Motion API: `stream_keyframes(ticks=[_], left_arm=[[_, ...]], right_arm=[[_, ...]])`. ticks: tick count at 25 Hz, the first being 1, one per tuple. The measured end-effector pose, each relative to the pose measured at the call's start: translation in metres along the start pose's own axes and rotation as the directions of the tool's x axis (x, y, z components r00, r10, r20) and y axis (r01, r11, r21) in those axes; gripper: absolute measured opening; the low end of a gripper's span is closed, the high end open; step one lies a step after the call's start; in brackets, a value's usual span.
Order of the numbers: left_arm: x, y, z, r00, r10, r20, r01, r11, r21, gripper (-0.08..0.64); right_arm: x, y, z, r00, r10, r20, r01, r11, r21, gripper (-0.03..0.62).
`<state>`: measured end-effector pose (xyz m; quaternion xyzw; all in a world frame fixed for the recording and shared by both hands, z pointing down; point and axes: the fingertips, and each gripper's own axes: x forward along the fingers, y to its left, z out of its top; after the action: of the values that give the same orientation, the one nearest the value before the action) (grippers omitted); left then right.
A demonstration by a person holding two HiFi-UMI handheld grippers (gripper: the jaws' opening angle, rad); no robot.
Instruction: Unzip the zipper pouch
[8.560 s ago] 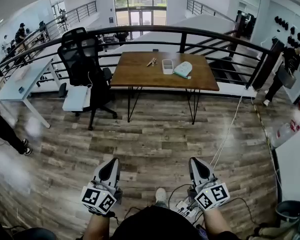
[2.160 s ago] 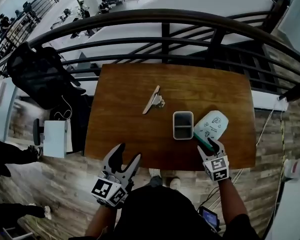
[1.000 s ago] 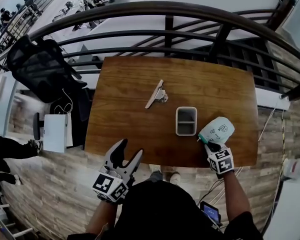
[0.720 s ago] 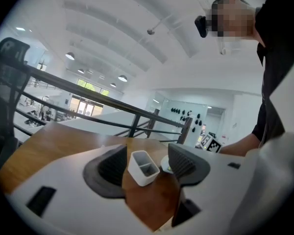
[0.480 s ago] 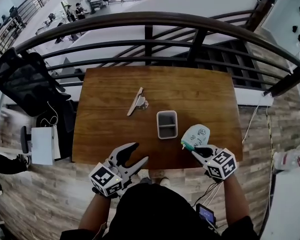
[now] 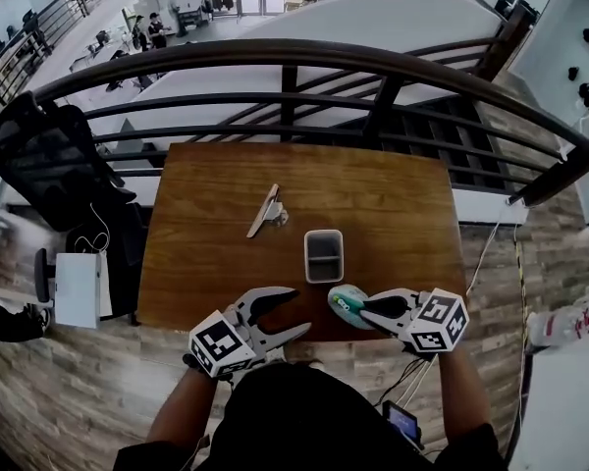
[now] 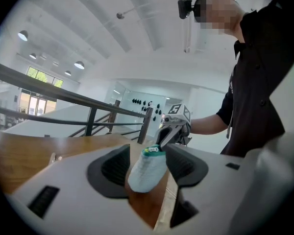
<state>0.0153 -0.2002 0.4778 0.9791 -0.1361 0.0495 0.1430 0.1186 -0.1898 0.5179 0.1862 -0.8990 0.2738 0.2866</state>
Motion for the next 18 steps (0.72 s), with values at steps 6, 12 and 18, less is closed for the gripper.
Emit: stream_keyframes(ticks=[6,12,18], left_arm=[[0.002,-0.012,0.014,0.991,-0.111,-0.070,0.119,0.985,0.124,0.233],[0.007,-0.019,0.014,0.967,-0.194,-0.165,0.230,0.945,0.234,0.207],[0.010,-0.031,0.021,0.943,-0.249,-0.222,0.310,0.901,0.304,0.103]], right_arm=[[0.002,0.043,0.037,0.980,0.201,0.000,-0.200,0.976,-0.081,0.034],[0.004,0.059,0.053,0.946,0.323,-0.018,-0.323,0.940,-0.115,0.034],[0.003,0.062,0.059,0.926,0.378,-0.023,-0.378,0.920,-0.102,0.034]])
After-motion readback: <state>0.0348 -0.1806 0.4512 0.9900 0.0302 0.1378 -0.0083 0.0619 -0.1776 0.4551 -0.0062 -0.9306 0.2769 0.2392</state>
